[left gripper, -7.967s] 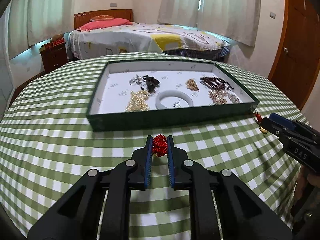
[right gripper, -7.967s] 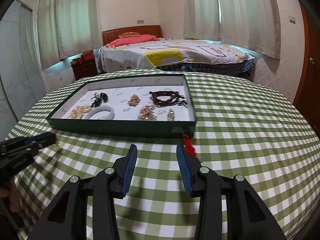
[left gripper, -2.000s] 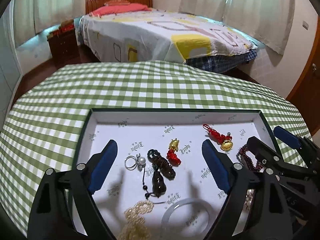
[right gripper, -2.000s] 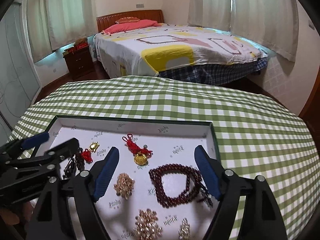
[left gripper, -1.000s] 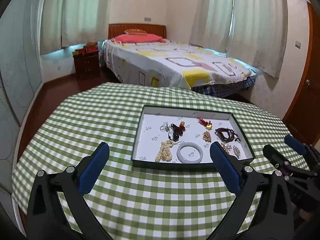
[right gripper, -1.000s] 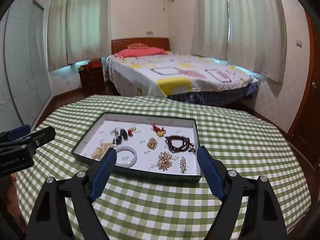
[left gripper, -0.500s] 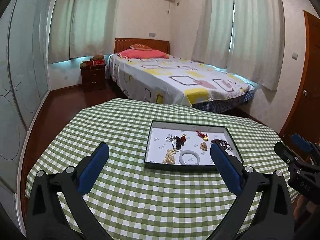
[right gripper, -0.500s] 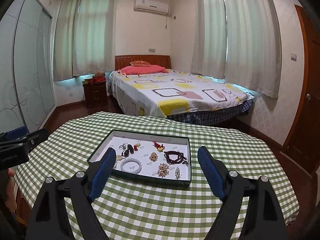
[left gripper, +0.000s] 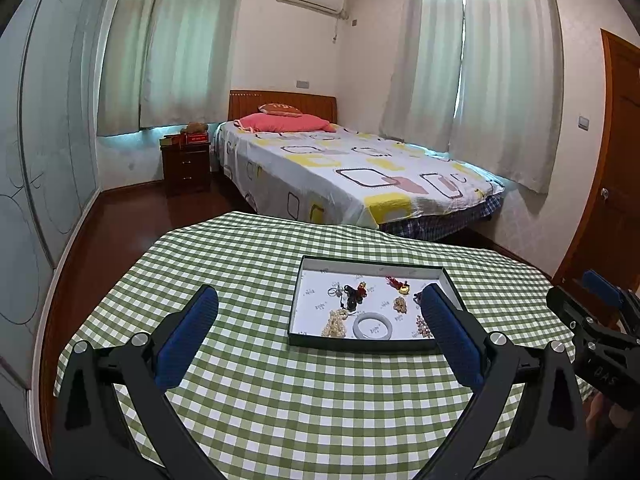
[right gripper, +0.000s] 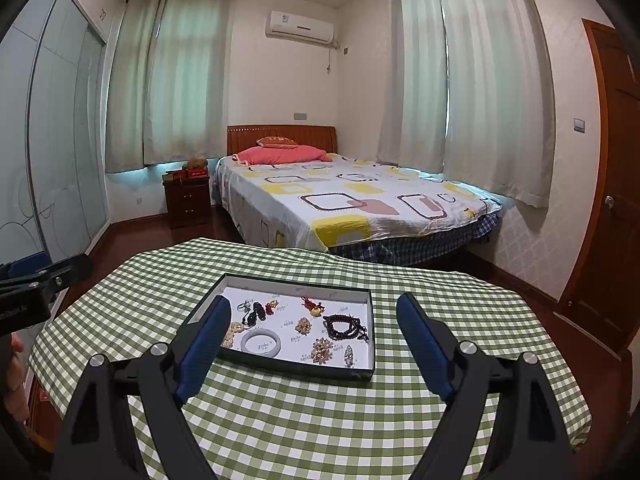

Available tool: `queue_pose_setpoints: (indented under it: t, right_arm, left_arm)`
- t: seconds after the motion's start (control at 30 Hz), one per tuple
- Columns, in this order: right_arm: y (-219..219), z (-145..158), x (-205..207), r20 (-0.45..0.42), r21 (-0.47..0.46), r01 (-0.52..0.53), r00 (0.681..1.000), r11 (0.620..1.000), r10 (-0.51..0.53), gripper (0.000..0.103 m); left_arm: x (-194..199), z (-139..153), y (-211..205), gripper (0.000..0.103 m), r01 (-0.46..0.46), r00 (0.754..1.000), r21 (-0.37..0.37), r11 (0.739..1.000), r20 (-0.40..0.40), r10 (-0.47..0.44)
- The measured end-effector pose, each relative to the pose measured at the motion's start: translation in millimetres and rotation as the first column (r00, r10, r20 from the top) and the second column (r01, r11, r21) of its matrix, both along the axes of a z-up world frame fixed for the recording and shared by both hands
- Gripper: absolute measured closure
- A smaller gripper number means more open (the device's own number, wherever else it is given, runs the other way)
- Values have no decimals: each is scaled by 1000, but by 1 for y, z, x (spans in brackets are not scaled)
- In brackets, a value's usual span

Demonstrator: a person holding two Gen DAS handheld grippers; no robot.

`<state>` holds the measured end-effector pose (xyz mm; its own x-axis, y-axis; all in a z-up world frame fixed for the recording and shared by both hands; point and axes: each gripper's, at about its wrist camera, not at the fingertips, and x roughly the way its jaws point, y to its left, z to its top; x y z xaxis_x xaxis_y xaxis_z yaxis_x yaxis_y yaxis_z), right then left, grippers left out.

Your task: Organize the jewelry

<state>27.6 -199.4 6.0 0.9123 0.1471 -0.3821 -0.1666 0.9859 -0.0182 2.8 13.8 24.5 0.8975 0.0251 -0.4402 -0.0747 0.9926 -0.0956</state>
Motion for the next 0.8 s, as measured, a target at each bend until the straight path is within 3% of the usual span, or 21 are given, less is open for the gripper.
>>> queue_pose_setpoints:
  t: [0.8]
  right_arm:
    - [-1,3,-4,12,-7,16,1000,1000,-16,20]
  left_arm:
    - [1,-3,-1,4,9,1000,9,1000,0,-9]
